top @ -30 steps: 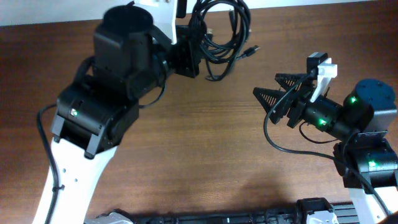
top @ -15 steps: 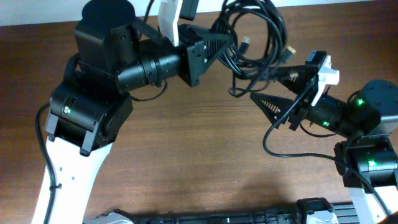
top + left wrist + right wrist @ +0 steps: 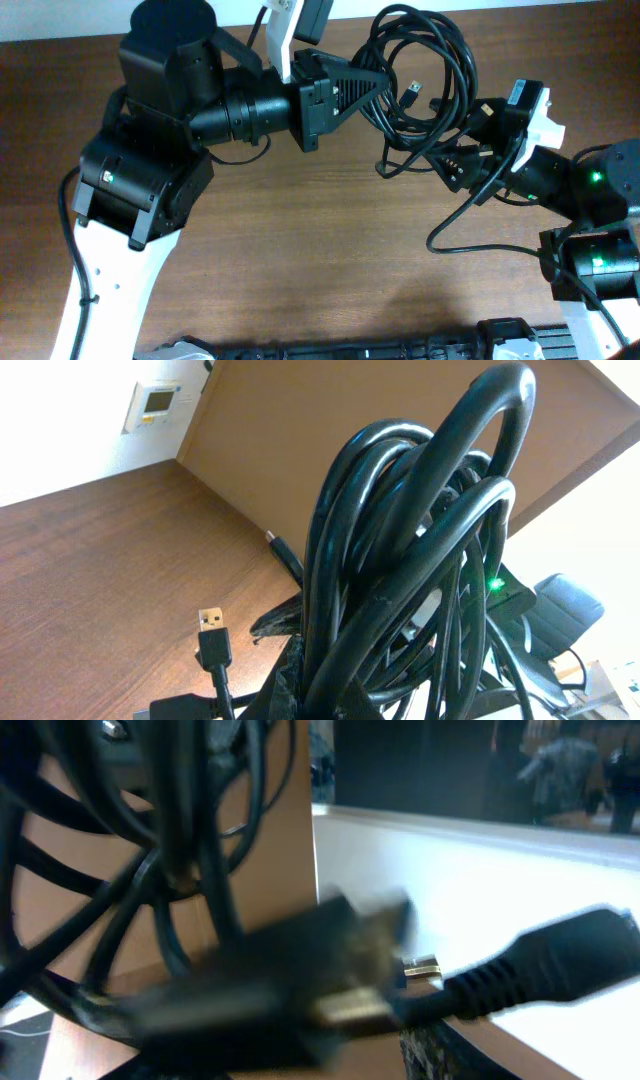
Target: Untangle cables
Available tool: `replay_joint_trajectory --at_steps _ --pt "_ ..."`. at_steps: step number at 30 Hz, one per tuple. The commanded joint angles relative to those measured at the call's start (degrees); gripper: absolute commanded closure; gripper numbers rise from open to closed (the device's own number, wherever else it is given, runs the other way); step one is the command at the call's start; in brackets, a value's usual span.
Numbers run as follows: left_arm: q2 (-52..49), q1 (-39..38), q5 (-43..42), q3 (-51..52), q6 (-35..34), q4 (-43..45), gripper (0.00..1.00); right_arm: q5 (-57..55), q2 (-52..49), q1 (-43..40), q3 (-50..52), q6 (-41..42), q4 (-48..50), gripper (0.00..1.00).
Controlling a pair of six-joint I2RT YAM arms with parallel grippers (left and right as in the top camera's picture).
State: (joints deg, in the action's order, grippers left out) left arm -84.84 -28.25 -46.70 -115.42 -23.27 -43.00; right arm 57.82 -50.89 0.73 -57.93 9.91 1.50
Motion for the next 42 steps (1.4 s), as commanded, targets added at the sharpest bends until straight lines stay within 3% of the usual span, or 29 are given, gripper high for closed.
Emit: replay_joint_trajectory --at_steps 1,6,8,21,42 --pt "1.01 0.28 -1.51 -0.9 -0.48 0.79 1.0 4.22 -0.09 0.02 -0.15 1.49 2.29 0.53" --pt "0.9 0.28 -1.55 -0.9 -0.5 0.81 1.0 5.01 -0.11 0.02 -0.15 1.49 2.43 0.62" --pt "0.9 0.28 -1.55 -0.9 -0.5 0.79 1.0 4.98 -0.11 0.02 -0.15 1.49 2.49 0.95" --pt "0.92 0.9 0.68 -0.9 2.32 0.96 1.0 4.96 -3.63 -0.04 -0.15 1.2 -5.38 0.96" --pt "0.98 10.23 1.77 -0.9 2.32 3.56 1.0 4.52 -4.02 -0.04 -0.15 -0.7 -15.28 0.96"
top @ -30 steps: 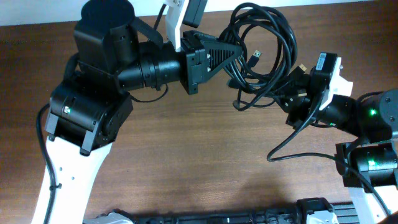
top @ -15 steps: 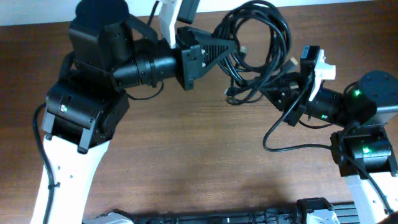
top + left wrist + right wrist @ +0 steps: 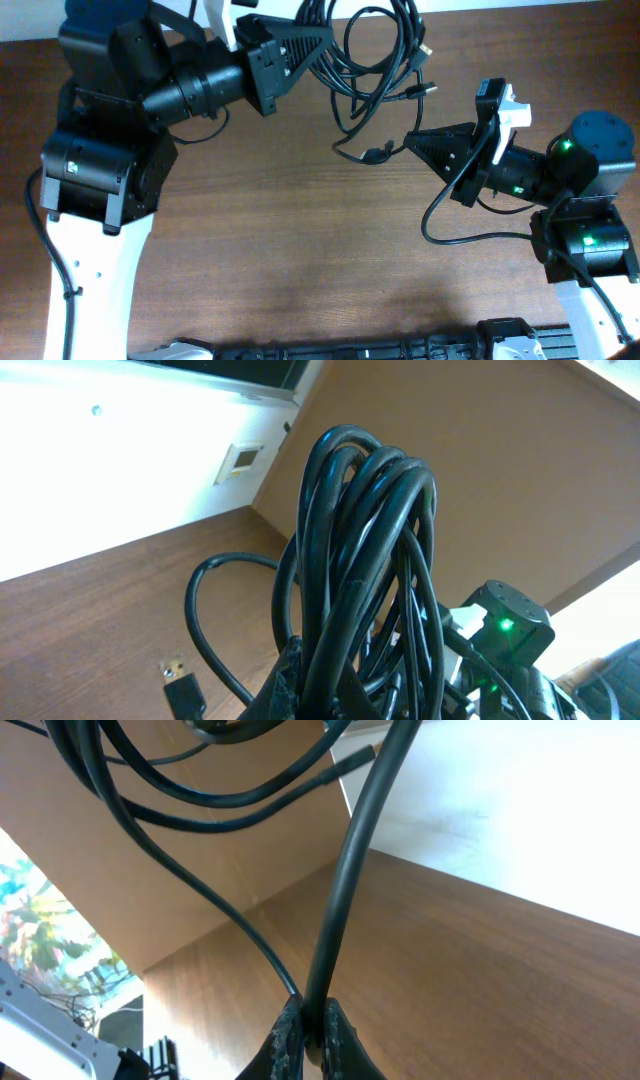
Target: Untangle cables
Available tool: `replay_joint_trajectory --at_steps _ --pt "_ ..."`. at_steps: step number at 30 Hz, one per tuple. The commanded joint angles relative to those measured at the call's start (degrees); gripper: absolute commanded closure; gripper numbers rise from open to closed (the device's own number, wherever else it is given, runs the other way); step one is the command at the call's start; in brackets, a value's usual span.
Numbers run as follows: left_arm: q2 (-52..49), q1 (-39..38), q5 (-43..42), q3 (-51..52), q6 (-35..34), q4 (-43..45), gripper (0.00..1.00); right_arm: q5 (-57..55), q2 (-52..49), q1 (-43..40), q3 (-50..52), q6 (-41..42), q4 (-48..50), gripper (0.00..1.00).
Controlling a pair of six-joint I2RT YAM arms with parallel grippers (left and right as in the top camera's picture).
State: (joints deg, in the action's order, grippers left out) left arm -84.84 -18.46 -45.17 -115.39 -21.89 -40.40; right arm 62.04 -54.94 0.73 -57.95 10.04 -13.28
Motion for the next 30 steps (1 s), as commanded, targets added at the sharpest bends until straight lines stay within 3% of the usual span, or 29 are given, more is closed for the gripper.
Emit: replay_joint_trajectory --at_steps 1,4,5,7,8,16,24,30 --pt "0.98 0.44 0.24 -0.92 0.94 0.96 1.0 0.31 0.02 -0.04 -0.13 -0.81 -0.94 0.95" --pt "0.98 0.42 0.66 -0.92 0.98 0.9 1.0 0.31 0.04 -0.04 -0.13 -0.81 -1.6 0.38" --pt "0.96 0.42 0.66 -0.92 0.98 0.9 1.0 0.28 0.04 -0.04 -0.13 -0.81 -1.57 0.23" --pt "0.96 0.42 0.63 -0.92 2.08 0.52 1.0 0.24 0.04 -0.04 -0.13 -0.55 -1.6 0.04" --pt "0.96 0.42 0.7 -0.9 3.13 0.2 1.0 -0.07 0.04 -0.04 -0.13 0.02 -1.6 0.0" --pt "0.96 -1.16 15.78 -0.9 6.08 -8.41 1.0 -2.32 0.26 -0.04 -0.13 7.02 -1.77 0.01" --pt "0.9 -9.11 35.56 -0.9 8.76 -14.34 1.0 -1.81 0.26 -0.02 -0.13 13.46 -1.73 0.01" --pt "0.74 -15.61 50.4 -0.9 8.74 -17.68 1.0 5.4 0.24 -0.02 -0.13 13.49 1.31 0.01"
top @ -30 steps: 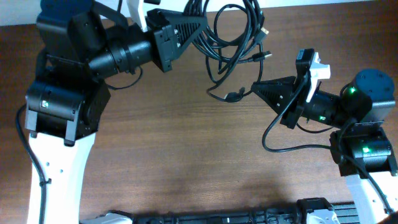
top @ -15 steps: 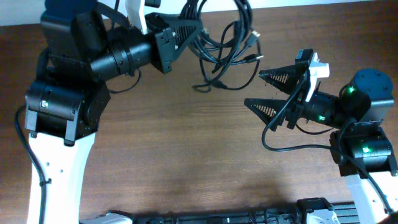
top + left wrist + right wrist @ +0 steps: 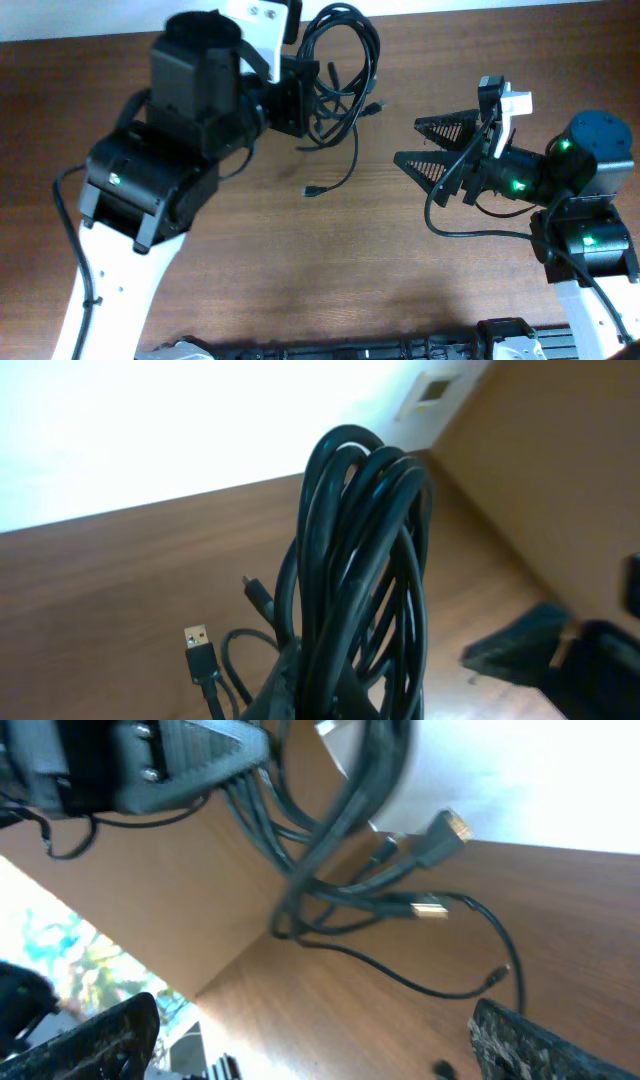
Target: Untangle cables
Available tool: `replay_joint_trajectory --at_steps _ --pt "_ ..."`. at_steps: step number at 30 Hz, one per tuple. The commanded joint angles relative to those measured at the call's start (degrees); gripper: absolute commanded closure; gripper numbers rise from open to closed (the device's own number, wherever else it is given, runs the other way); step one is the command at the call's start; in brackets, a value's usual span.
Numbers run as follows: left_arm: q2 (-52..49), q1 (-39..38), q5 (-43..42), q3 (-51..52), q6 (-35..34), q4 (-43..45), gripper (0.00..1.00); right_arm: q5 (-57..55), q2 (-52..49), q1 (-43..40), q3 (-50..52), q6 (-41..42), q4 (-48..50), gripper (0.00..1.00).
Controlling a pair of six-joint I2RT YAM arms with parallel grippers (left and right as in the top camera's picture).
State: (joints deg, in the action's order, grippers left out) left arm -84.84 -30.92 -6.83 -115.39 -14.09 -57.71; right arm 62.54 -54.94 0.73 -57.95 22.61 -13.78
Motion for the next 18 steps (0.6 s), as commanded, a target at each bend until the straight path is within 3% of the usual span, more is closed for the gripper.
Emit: replay_joint_trajectory --at_steps 1,4,18 --pt "0.61 -4.57 15.04 -0.9 0.94 -0.59 1.0 5.4 0.24 -0.02 -0.13 1.99 2.82 0.01" --pt "-0.15 -8.41 18.86 -0.9 0.94 -0.42 1.0 5.4 0.24 -0.02 -0.13 5.03 3.74 0.01" --pt "-2.95 -15.76 18.64 -0.92 0.92 4.07 1.0 5.38 0.17 -0.02 -0.13 6.84 3.63 0.01"
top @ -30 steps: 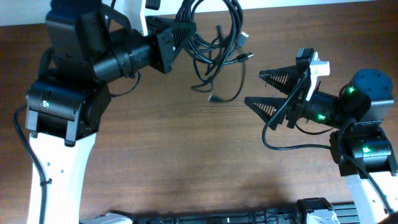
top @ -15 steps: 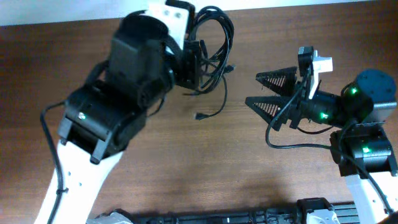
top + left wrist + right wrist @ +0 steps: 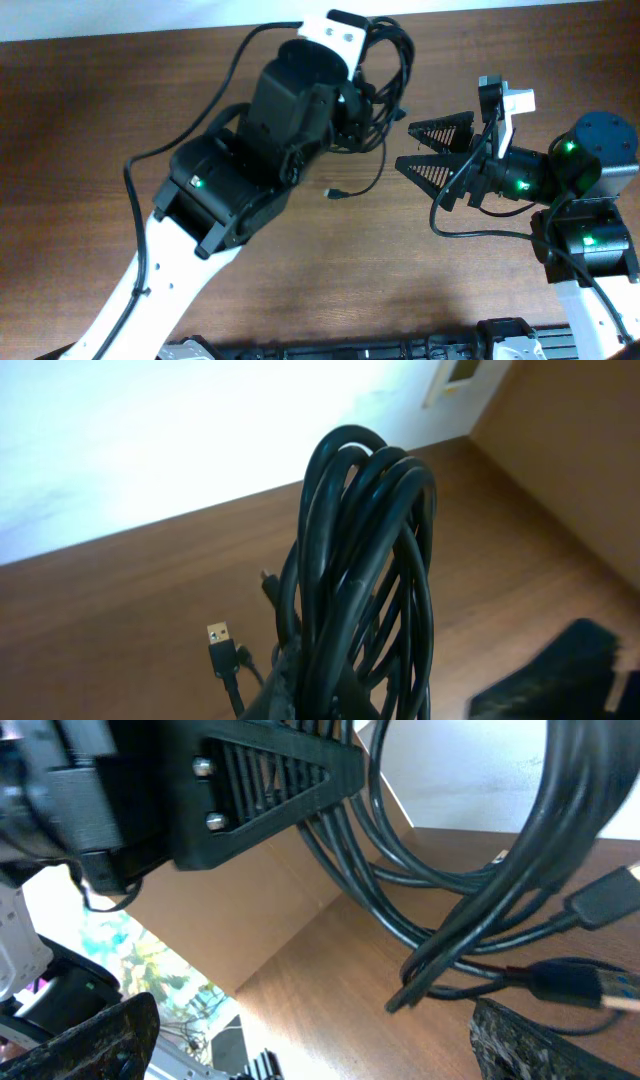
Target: Untangle cables
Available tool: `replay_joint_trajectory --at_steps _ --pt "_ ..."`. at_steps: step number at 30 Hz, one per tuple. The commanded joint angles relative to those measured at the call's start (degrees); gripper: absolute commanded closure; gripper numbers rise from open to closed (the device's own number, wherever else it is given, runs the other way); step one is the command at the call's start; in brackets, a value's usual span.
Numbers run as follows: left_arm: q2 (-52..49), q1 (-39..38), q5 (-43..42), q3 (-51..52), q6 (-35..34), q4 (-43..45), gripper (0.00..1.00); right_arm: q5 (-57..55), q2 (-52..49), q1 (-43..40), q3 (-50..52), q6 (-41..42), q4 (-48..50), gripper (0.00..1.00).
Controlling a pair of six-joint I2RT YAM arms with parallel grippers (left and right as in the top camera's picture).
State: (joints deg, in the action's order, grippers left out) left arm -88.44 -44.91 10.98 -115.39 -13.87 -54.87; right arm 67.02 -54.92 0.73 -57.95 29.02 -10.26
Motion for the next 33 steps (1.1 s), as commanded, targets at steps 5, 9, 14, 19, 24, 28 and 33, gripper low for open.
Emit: replay_joint_trajectory --at_steps 5,9,14,19,24,28,33 --pt "0.68 -3.06 0.83 -0.92 0.72 2.93 1.0 0.9 0.15 -0.04 -0.13 0.42 0.0 0.01" --pt "0.83 -3.06 0.72 -0.92 0.7 3.26 1.0 0.9 0.15 -0.04 -0.13 0.42 -0.02 0.01" --pt "0.98 -3.08 -0.15 -0.92 0.68 3.85 1.0 0.85 0.15 -0.04 -0.13 0.39 -0.28 0.01" --pt "1.03 -3.08 -7.91 -0.92 0.7 4.0 1.0 0.28 0.17 -0.02 -0.13 0.42 -0.26 0.04" --pt "1.03 -3.1 -15.41 -0.92 0.7 3.82 1.0 0.35 0.17 -0.02 -0.13 0.42 -0.31 0.52" --pt "1.03 -3.04 -14.99 -0.92 0.74 3.87 1.0 0.33 0.17 -0.02 -0.13 0.42 -0.5 0.9" --pt "1.03 -3.04 -2.23 -0.92 0.76 3.58 1.0 0.55 0.17 -0.02 -0.13 0.39 -0.96 0.96"
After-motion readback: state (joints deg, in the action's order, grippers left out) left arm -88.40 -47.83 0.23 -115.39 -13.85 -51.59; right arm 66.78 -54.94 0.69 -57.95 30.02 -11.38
